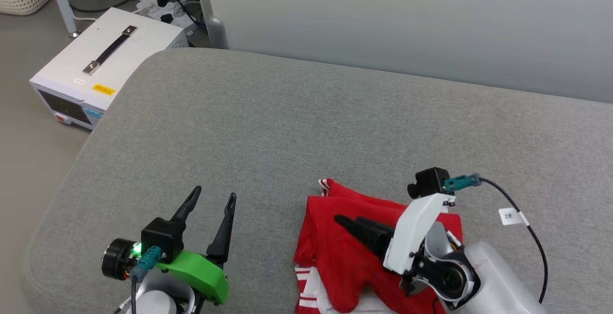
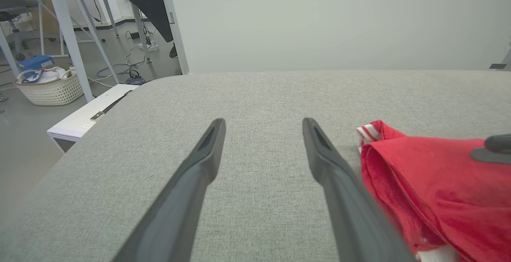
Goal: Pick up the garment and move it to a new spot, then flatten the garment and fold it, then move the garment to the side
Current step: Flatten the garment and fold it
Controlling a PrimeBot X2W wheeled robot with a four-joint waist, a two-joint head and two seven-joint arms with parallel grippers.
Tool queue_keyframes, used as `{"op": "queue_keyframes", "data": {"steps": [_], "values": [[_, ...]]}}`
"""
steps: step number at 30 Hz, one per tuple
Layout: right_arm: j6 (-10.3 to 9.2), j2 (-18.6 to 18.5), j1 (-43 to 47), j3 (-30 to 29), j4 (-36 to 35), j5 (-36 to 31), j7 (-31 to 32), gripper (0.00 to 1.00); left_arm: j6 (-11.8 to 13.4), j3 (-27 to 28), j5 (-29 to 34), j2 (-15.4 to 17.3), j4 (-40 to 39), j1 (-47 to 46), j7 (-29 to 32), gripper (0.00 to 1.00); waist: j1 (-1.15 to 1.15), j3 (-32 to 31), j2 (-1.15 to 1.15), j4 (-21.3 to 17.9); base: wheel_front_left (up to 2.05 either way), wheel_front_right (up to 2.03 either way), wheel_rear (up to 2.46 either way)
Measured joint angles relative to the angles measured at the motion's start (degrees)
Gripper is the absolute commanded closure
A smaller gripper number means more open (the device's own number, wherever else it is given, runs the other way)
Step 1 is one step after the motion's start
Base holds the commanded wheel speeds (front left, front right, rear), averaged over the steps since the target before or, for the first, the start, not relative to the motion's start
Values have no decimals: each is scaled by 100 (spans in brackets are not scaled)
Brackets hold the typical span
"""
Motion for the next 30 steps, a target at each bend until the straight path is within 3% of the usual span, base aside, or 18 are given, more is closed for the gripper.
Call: {"op": "queue_keyframes", "data": {"steps": [7,15,21,25,30], "values": [[-2,-118,-171,-719,-787,-1475,148,0,-4,64,-30,-40,-243,1,-1,0,0,-29,0,-243,0,0,0],[-2,-1266,-180,-1187,-1902,-2906,-476,0,-8,252,-108,-226,-698,-9,-1,0,0,91,0,-500,0,0,0],[-2,-1902,209,-1485,-2138,-3538,-1381,0,-25,377,-164,-372,-892,-8,-1,0,0,210,0,-658,0,0,0],[-2,-1837,609,-1954,-2170,-3851,-1979,0,-27,424,-164,-436,-931,-6,-1,0,0,284,0,-741,0,0,0],[-1,-1395,1144,-2330,-2296,-4030,-2607,0,-47,439,-164,-494,-944,8,-1,0,0,348,0,-814,0,0,0]]}}
